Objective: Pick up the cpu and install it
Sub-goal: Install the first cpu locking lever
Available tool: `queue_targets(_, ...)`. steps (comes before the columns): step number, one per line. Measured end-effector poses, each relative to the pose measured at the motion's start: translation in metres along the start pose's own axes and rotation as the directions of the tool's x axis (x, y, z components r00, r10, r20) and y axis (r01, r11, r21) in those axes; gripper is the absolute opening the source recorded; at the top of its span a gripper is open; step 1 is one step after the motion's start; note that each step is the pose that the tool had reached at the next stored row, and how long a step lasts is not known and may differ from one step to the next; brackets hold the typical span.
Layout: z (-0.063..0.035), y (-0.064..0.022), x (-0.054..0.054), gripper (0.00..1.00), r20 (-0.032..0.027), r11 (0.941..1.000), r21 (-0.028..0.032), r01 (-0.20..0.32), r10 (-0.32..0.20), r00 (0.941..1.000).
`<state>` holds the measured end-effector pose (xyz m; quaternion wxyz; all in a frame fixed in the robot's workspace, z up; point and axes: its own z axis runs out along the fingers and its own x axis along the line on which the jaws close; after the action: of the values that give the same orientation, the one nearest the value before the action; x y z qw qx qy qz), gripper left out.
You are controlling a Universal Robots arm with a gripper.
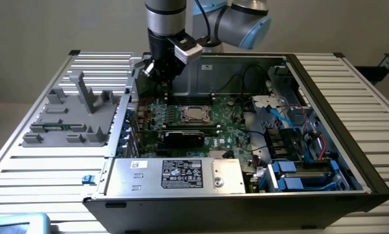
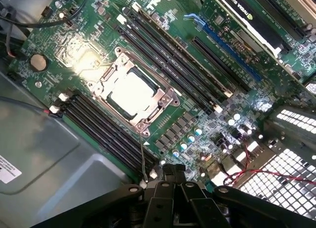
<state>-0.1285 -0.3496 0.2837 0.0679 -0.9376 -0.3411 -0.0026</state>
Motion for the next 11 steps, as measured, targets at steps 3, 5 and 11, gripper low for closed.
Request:
queue_targets(3,0.0027,0.0003,-0.0002,0.11,-0.0037,0.9993,-0.0010,-0.038,0.038,0.9993)
queue_targets(5,0.0047,0.0005,-0.0003,0.11,-0.0073,0.9977,-0.0022,-0.068,0.068,0.9976)
queue_targets(11,0.0099,0.0012,-0.0006,0.11,-0.0185,0.9872,-0.0050,-0.159,0.159,0.9871)
